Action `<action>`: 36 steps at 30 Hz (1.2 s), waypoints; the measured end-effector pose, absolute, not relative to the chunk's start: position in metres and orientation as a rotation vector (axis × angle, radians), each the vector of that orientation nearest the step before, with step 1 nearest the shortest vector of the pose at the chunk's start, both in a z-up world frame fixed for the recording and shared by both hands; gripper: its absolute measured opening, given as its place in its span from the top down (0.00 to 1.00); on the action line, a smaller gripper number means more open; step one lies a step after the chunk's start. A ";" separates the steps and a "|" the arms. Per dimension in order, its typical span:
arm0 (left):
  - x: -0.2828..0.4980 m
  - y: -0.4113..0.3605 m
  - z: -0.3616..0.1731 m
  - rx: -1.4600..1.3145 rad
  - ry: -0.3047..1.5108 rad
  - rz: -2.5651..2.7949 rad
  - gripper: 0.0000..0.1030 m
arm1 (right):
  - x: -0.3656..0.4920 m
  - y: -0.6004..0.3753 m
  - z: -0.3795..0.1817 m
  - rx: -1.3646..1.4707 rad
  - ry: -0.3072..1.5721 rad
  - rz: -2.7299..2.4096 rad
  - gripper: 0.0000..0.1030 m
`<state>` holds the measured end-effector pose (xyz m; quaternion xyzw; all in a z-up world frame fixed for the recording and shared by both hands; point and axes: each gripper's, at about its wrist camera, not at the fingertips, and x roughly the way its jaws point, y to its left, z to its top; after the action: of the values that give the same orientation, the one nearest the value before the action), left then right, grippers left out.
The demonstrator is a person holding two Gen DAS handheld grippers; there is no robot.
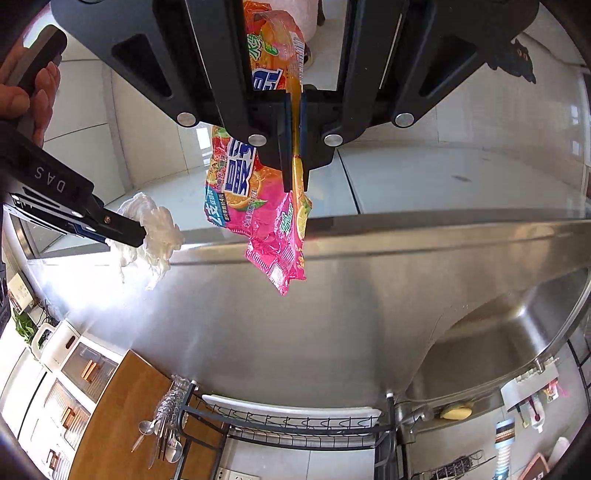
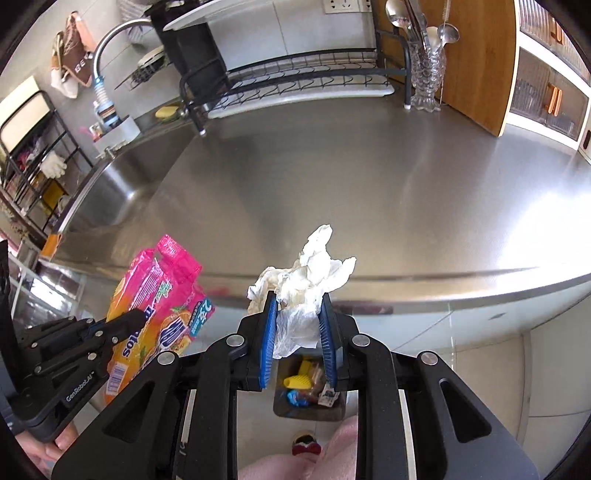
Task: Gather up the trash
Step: 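Carry the snack bag and tissue down over the black bin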
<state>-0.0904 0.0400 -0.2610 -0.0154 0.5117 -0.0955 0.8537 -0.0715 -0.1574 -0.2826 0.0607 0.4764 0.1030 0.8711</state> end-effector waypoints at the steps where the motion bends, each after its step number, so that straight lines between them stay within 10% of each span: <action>1: -0.096 0.042 -0.263 -0.040 1.081 -0.199 0.99 | -0.078 -0.154 -0.285 0.123 1.006 0.227 0.78; 36: -0.103 0.031 -0.575 -0.059 1.505 -0.198 0.99 | -0.092 -0.142 -0.584 0.183 1.429 0.187 0.78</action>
<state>-0.1031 0.0309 -0.5747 -0.0269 0.6823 -0.0897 0.7250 -0.0924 -0.1424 -0.5842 0.0836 0.6534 0.0853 0.7475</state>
